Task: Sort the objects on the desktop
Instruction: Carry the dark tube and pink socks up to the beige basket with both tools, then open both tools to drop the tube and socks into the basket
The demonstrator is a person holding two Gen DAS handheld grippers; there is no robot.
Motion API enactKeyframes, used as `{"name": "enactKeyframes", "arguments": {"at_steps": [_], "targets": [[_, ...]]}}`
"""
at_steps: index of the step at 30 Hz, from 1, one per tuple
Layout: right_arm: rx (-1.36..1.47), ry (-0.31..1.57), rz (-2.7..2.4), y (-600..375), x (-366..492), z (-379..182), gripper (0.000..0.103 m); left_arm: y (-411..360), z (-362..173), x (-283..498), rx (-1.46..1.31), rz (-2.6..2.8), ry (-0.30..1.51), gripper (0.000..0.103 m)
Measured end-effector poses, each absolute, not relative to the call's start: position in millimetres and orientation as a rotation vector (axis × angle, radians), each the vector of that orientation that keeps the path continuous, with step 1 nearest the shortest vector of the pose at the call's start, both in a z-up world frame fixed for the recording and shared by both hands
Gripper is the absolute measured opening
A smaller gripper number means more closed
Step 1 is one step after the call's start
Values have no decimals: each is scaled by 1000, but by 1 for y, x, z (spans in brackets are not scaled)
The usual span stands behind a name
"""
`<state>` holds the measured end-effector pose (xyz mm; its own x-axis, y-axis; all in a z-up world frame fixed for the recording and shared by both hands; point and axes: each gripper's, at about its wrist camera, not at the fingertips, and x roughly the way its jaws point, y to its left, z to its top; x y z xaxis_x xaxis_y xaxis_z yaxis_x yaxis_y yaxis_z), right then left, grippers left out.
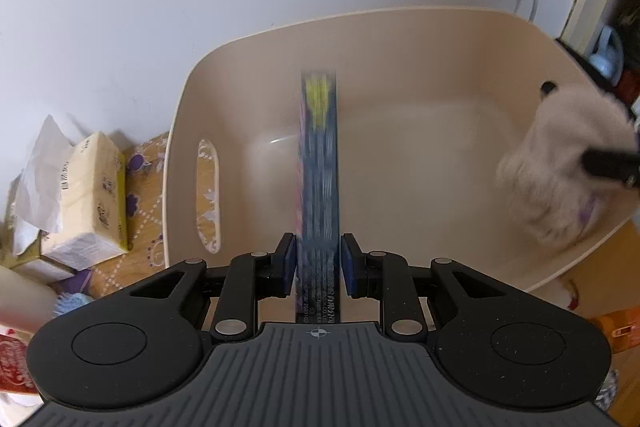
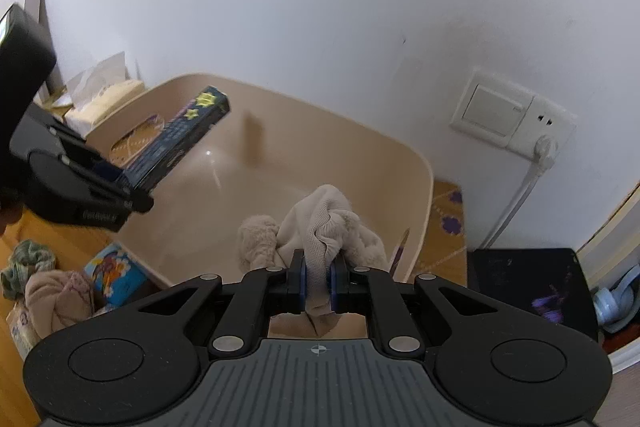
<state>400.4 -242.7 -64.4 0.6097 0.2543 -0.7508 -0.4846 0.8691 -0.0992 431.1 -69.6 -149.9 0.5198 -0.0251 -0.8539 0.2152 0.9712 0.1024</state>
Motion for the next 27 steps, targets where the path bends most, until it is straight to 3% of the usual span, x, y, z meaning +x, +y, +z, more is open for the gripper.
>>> {"name": "enactKeyframes", "arguments": {"at_steps": [5,7,11,13,20,22,24,27], "targets": [[-312,836,445,-244,398,-69,13,-70,-147,427,212,-134,998,48],[-306,837,446,-245,397,-67,32,-68,-142,424,201,-136,985,60],[-295,824,448,-246,391,-60,46,-63,-132,414,187,-134,935,63],[-290,815,441,-246,390,-56,59,-59,-127,410,175,-126,918,67],[-294,782,424,-250,371,-42,81,-48,-110,389,166,-137,889,74],[-293,773,417,-253,364,-39,94,-46,-106,381,177,-129,882,78],[-291,766,414,-257,357,-36,101,-42,-101,372,164,-130,866,78],[-290,764,408,-263,347,-33,103,-33,-97,359,150,-122,861,79]]}}
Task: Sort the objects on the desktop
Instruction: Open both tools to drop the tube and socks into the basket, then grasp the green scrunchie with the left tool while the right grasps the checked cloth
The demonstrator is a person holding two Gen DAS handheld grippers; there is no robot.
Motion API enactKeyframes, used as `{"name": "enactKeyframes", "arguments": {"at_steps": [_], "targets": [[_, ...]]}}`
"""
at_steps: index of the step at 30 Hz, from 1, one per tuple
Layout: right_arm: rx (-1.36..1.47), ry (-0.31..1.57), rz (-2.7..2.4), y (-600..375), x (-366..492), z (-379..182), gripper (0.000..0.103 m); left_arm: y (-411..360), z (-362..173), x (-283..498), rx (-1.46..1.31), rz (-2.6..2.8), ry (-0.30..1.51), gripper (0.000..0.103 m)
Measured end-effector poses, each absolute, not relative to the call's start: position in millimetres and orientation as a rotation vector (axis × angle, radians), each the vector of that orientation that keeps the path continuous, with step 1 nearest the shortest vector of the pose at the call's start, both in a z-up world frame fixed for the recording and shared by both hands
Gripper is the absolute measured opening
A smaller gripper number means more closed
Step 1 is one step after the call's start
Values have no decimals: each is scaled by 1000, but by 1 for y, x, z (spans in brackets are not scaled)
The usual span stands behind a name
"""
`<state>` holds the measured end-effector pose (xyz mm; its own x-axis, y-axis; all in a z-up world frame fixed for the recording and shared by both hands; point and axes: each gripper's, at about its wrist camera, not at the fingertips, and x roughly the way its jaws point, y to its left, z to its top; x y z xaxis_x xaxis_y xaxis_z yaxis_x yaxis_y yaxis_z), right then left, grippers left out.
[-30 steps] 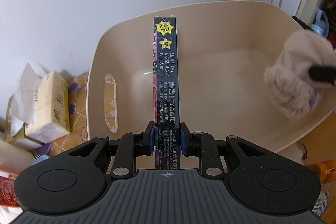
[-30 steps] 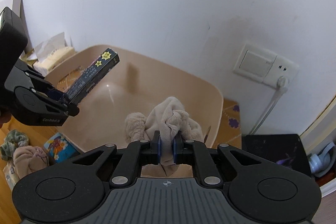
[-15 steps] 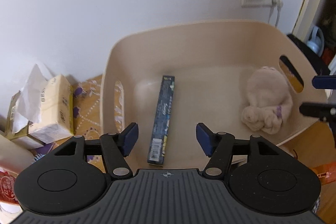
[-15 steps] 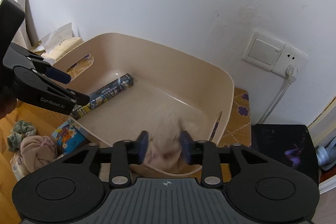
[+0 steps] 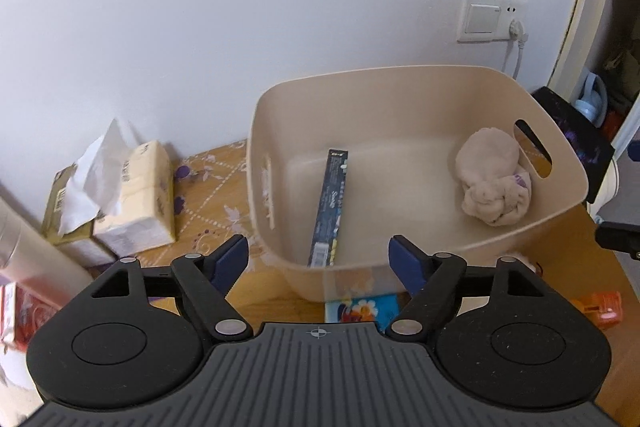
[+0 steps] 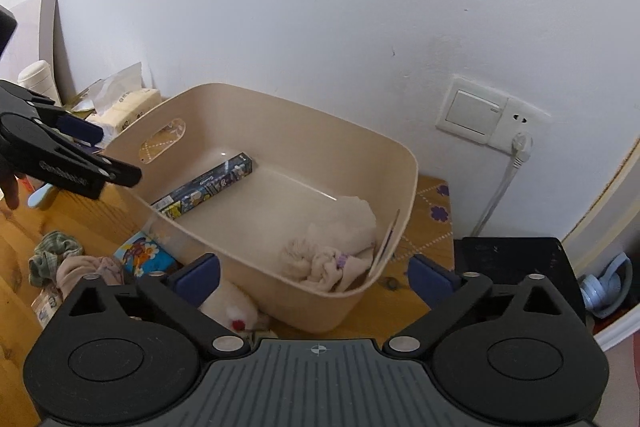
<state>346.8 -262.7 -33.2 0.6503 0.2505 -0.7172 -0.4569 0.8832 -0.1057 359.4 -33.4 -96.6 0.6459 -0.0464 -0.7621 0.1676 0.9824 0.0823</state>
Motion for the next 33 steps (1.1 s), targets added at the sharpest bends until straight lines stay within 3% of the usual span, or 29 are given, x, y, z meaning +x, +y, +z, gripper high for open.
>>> {"name": "enactKeyframes", "arguments": {"at_steps": [21,33], "targets": [[-291,842,408,-273,272,-58,103,53,-136,276,122,43,1007,82],[-294,925,437,-246,240,-92,103,60,-160,261,130,61,1054,82]]}}
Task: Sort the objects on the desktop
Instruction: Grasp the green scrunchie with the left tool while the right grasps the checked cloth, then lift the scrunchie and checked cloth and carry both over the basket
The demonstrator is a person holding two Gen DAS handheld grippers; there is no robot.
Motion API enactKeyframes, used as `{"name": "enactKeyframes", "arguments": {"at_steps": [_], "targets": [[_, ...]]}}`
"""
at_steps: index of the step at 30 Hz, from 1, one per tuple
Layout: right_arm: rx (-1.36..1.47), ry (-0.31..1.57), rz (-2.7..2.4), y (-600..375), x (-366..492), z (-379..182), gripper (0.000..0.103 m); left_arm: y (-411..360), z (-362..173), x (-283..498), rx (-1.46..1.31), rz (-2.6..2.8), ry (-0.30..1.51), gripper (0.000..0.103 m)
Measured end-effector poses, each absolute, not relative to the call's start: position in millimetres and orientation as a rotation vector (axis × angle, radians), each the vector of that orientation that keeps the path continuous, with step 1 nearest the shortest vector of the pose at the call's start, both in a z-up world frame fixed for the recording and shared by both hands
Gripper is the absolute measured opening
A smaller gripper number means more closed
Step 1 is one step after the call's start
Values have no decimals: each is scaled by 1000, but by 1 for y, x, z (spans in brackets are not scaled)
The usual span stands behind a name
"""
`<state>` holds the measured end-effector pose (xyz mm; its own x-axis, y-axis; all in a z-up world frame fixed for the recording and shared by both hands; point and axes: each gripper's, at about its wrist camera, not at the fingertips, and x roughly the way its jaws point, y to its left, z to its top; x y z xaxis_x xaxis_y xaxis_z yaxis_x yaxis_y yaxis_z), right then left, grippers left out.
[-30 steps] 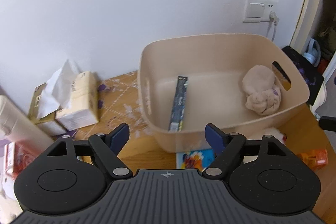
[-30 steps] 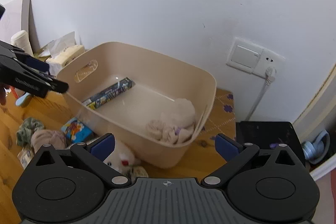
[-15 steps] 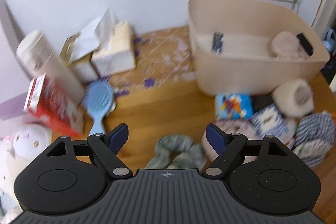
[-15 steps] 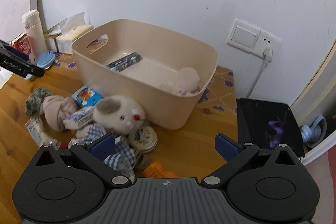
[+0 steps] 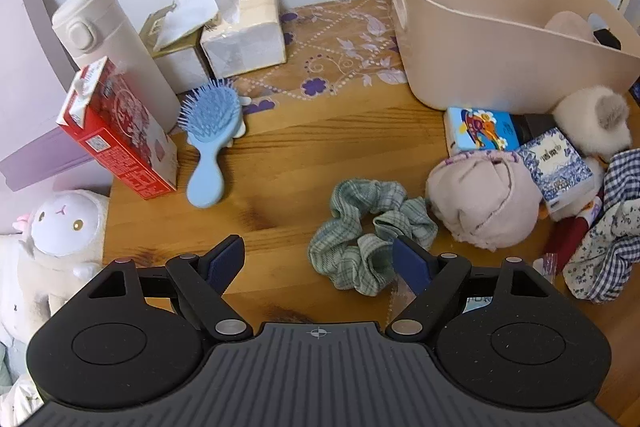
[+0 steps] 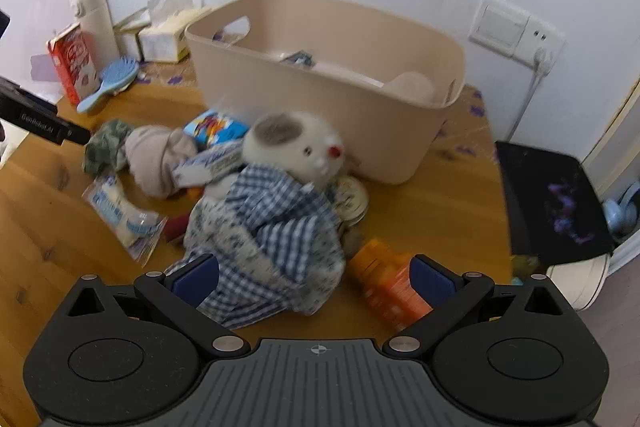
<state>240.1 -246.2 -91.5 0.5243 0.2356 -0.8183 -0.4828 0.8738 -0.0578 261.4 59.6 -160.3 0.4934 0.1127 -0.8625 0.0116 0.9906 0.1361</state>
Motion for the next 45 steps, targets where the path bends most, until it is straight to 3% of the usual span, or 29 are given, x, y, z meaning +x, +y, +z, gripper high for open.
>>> {"name": "enactKeyframes", "arguments": {"at_steps": [27,29,30,32,34,39,45], "targets": [[-182,1065,395,-214,272,-153,103,50,-206,301,106,47,1083,82],[-153,1069,399,-216,274,-154,103,48,-207,302,126,32,1072,72],[-135,1069,402,-217,275,-154,102,47,-208,302,139,19,1073,61],[-100,1072,416,-220,275,-155,91,46,-206,303,136,-10,1063,47],[-87,1075,428,-221,274,-156,69,45,-205,303,116,-34,1074,32],[-97,1076,464,-221,267,-159,34,41,-204,300,131,-48,1082,20],[-97,1071,486,-230,258,-159,20,39,-202,290,147,-64,1088,16]]}}
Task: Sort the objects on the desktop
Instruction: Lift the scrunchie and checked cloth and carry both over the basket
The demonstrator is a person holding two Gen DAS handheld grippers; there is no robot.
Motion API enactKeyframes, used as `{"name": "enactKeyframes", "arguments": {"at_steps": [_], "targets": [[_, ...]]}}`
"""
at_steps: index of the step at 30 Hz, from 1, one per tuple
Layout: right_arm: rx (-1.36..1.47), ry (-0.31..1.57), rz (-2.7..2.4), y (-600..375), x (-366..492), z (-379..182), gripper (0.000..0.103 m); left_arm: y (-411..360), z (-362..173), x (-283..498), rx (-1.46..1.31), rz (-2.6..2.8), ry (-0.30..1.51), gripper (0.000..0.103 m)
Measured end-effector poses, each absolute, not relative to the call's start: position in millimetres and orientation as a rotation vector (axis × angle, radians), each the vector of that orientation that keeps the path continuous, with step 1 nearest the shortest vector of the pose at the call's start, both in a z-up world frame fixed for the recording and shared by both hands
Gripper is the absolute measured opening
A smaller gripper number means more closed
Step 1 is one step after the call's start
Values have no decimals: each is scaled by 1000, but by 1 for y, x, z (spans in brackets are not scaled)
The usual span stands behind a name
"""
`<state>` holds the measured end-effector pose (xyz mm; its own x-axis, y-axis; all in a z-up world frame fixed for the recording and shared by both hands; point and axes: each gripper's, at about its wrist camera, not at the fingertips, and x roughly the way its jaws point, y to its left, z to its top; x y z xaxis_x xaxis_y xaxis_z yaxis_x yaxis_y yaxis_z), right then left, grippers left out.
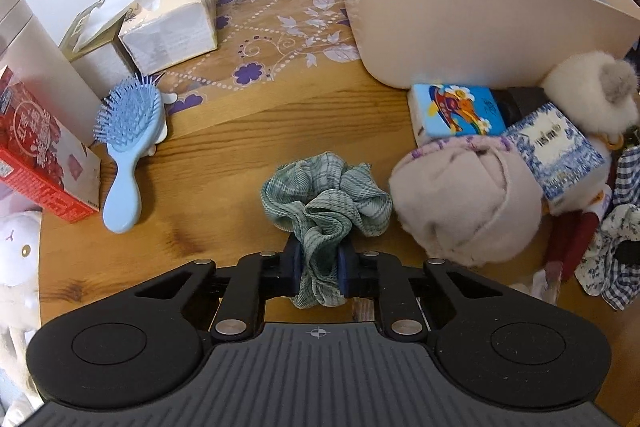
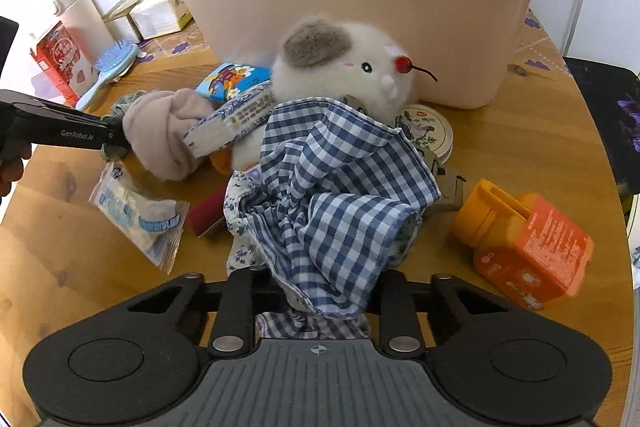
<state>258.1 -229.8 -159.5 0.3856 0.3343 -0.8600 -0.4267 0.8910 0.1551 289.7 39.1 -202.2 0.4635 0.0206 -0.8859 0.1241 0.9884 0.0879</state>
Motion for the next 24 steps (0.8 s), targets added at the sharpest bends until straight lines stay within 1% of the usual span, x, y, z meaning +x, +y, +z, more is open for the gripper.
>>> {"name": "enactKeyframes", "arguments": {"at_steps": [14,24], "targets": [[-71,1003,481,-247,226,-133,19,35,-180,254,169,-68,1045,15],[-73,960,460,-261,204,-114,19,34,-155,233,184,-75,974,15]]}}
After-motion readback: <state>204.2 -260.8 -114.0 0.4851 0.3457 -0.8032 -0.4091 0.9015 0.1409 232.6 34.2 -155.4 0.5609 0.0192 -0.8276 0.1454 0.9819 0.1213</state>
